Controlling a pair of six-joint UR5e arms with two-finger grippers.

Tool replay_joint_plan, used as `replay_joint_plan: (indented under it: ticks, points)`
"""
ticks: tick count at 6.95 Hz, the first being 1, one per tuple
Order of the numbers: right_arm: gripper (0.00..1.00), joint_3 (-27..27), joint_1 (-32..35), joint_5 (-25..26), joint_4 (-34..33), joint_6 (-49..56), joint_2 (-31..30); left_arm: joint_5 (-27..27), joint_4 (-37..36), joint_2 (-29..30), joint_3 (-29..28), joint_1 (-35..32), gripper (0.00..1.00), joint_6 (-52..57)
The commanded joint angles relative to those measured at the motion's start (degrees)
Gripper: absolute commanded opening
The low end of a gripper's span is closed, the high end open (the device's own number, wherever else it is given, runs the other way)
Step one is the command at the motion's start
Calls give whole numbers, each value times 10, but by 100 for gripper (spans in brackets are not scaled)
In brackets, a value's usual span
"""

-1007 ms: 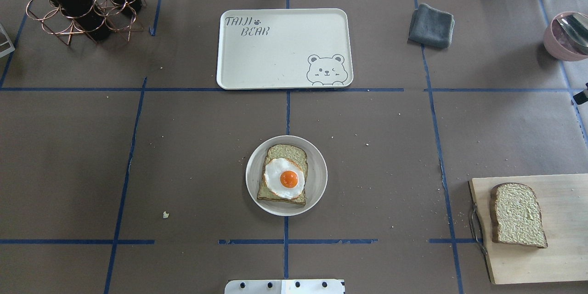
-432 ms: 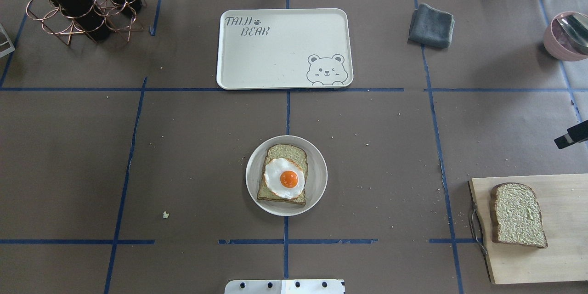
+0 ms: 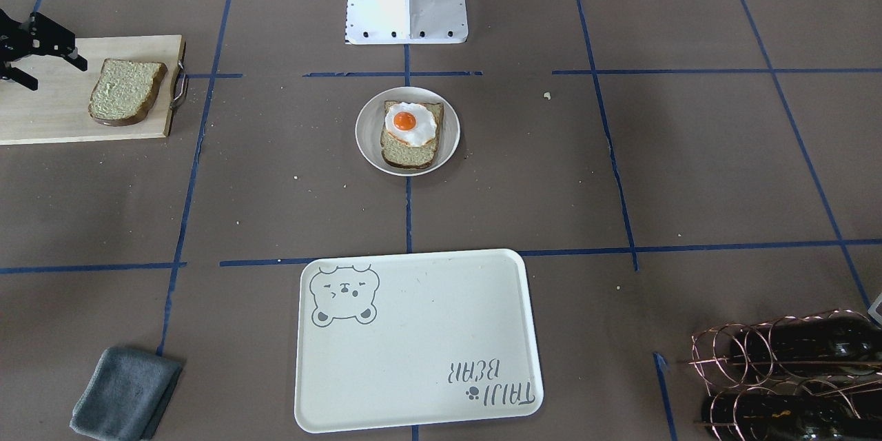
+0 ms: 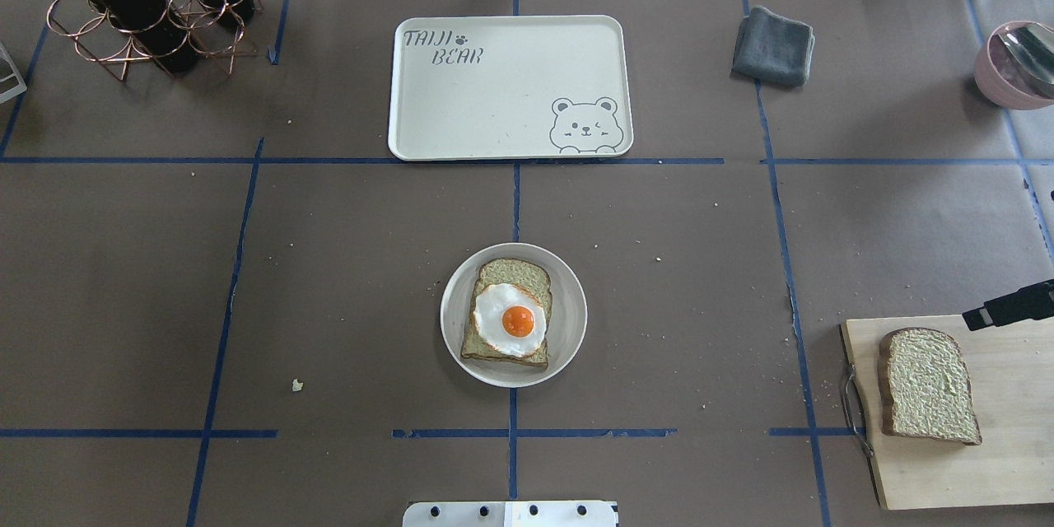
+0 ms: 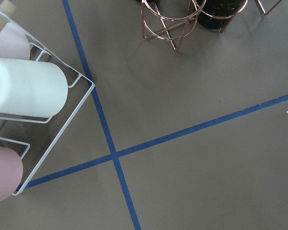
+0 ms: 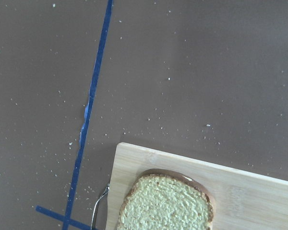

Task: Make sandwich and place on tray
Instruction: 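Grasp the bread slice edge with the right gripper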

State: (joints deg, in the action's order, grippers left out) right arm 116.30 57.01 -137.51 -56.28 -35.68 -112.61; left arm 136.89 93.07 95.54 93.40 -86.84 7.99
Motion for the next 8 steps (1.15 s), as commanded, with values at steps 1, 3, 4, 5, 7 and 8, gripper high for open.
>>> replay_joint_plan:
  ticks: [1, 3, 4, 5, 7, 8]
  points:
    - [100, -16, -53, 36, 59, -23, -46, 0, 1, 0, -2, 0, 100, 0]
    - [95, -81, -78, 35, 208, -263, -44, 0, 0, 0, 1, 0, 100, -1]
    - [93, -120, -93, 42, 309, -364, -40, 0, 0, 0, 0, 0, 100, -1]
    - [93, -134, -114, 73, 322, -385, -34, 0, 1, 0, 0, 0, 100, -1]
    - [87, -138, -142, 109, 326, -397, -34, 0, 0, 0, 0, 0, 100, -1]
    - [80, -141, -143, 109, 326, -408, -34, 0, 1, 0, 0, 0, 100, -1]
